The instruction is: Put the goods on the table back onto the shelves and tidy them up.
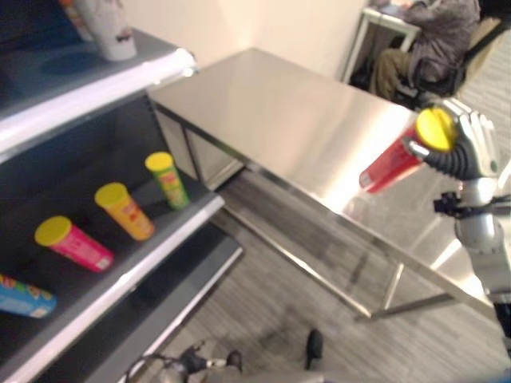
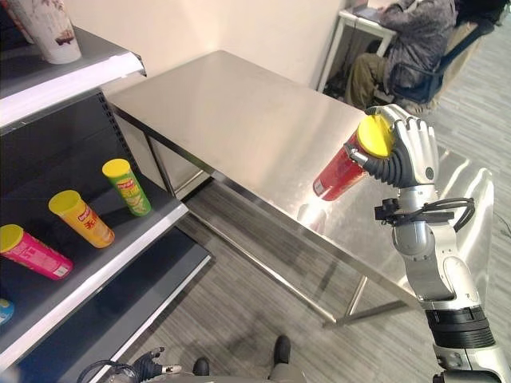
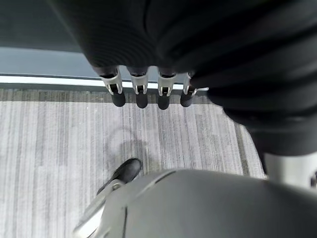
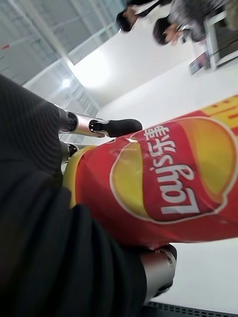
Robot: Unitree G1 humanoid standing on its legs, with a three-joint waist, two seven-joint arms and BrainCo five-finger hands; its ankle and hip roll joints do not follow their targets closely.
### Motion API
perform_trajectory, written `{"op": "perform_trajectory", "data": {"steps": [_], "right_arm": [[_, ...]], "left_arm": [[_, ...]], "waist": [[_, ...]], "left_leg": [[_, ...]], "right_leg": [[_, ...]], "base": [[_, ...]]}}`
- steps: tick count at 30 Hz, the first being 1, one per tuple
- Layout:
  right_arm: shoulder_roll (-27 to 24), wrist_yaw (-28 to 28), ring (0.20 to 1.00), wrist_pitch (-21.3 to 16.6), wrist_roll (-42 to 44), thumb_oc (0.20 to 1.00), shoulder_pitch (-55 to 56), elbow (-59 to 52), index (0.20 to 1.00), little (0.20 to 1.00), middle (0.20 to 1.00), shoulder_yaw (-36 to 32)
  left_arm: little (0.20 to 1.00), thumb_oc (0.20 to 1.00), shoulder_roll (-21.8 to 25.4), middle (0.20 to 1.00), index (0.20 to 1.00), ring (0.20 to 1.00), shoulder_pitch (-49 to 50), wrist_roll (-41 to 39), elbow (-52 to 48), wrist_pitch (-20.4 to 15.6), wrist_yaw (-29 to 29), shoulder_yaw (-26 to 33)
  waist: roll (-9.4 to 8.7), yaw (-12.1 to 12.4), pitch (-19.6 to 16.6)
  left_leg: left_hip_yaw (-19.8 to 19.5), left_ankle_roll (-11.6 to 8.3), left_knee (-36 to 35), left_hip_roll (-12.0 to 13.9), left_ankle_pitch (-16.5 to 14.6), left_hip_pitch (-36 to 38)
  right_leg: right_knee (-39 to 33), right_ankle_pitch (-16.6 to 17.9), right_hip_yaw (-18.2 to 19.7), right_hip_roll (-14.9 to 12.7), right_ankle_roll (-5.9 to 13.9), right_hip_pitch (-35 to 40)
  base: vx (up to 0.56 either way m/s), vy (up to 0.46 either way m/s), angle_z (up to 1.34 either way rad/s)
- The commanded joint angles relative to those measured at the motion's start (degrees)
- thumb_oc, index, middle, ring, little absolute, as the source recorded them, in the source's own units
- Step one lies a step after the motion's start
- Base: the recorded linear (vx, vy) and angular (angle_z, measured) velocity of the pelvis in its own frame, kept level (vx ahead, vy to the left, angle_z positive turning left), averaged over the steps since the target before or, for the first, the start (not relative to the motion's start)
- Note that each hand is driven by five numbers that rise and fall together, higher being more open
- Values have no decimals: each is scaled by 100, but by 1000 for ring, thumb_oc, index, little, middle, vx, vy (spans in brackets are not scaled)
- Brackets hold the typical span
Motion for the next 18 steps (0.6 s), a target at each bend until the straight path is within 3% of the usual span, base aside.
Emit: {"op": "perform_trajectory", "data": {"steps": [1, 2, 4, 6, 8, 13, 16, 18], "right_arm": [[-89, -69, 200, -154, 9, 200, -684, -502, 200, 200, 200, -244], [-50, -33, 200, -180, 47, 200, -660, -508, 200, 200, 200, -225], [21, -81, 200, -229, 86, 200, -711, -545, 200, 200, 200, -155], [56, -95, 200, -250, 199, 200, -832, -592, 200, 200, 200, -35], [128, -69, 200, -344, 333, 200, -935, -668, 200, 200, 200, 52], [143, -4, 200, -729, 839, 200, -1419, -1210, 200, 200, 200, 432], [159, -47, 200, -845, 1045, 200, -1388, -1296, 200, 200, 200, 489], [141, 35, 200, -909, 1305, 200, -1239, -1355, 200, 200, 200, 552]], "left_arm": [[1000, 1000, -219, 1000, 1000, 1000, 177, 124, 227, -52, -154, -96], [1000, 1000, -192, 1000, 1000, 1000, 261, 52, 223, -35, -151, 8], [1000, 1000, -157, 1000, 1000, 1000, 312, -56, 197, -26, -118, 93], [1000, 1000, -126, 1000, 1000, 1000, 322, -211, 149, -28, -47, 247], [1000, 1000, -181, 1000, 1000, 1000, 317, -317, 168, -34, 20, 379], [1000, 1000, -450, 1000, 1000, 1000, 223, -444, 104, -74, 257, 248], [1000, 1000, -556, 1000, 1000, 1000, 224, -425, 109, -88, 303, 177], [1000, 1000, -634, 1000, 1000, 1000, 220, -855, 174, -101, 381, 534]], "waist": [[-98, 361, -349], [-139, 446, -460], [-190, 594, -587], [-264, 684, -659], [-329, 726, -679], [-47, 762, -357], [65, 718, -203], [121, 750, -29]], "left_leg": [[-584, 88, 13, -275, -212, -427], [-583, 101, 45, -342, -132, -552], [-555, 78, 46, -388, 23, -736], [-617, 8, 41, -452, 148, -866], [-640, -66, 43, -452, 267, -1024], [-884, -428, 2, -144, 851, -1688], [-982, -522, 2, -123, 881, -1831], [-1107, -654, 25, -214, 920, -1895]], "right_leg": [[601, -420, 195, -311, 165, 329], [961, -612, 400, -103, 181, 536], [932, -668, 578, 54, 147, 731], [453, -1151, 594, 199, -25, 1014], [-134, -1338, 702, 333, -130, 1207], [-1103, -1206, 681, 837, -435, 1308], [-1219, -1163, 663, 985, -500, 1343], [-1309, -1050, 499, 1005, -552, 1328]], "base": [[-120, -82, -15], [-92, -62, -3], [-134, -167, -1], [-99, -206, -16], [-181, -282, -3], [-313, -284, 0], [-217, -171, 27], [-343, -183, 49]]}}
